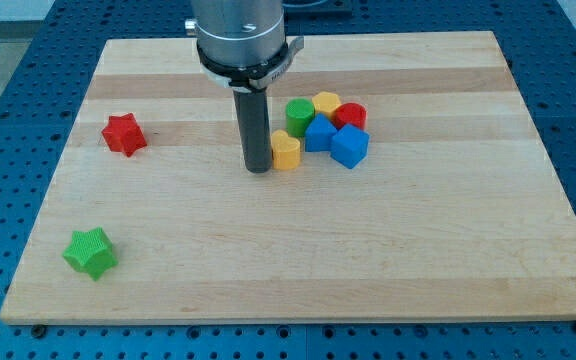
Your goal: Place the yellow heart towards the bottom of the green circle
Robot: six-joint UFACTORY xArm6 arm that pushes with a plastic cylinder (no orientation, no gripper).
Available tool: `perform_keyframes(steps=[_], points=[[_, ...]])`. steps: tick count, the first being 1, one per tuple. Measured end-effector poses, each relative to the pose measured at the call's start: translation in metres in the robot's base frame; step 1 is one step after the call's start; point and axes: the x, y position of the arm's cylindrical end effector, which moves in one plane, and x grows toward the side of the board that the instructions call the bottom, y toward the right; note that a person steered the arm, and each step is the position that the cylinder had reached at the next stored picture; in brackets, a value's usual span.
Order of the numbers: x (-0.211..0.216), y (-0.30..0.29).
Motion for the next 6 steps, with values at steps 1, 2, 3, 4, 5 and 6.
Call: perform_keyframes(steps=[1, 2, 3, 4, 5, 6], points=[[-0.003, 0.000], [0.014, 0.000], [0.024, 0.002], [0.023, 0.012], [0.012, 0.018], [-0.002, 0.018]])
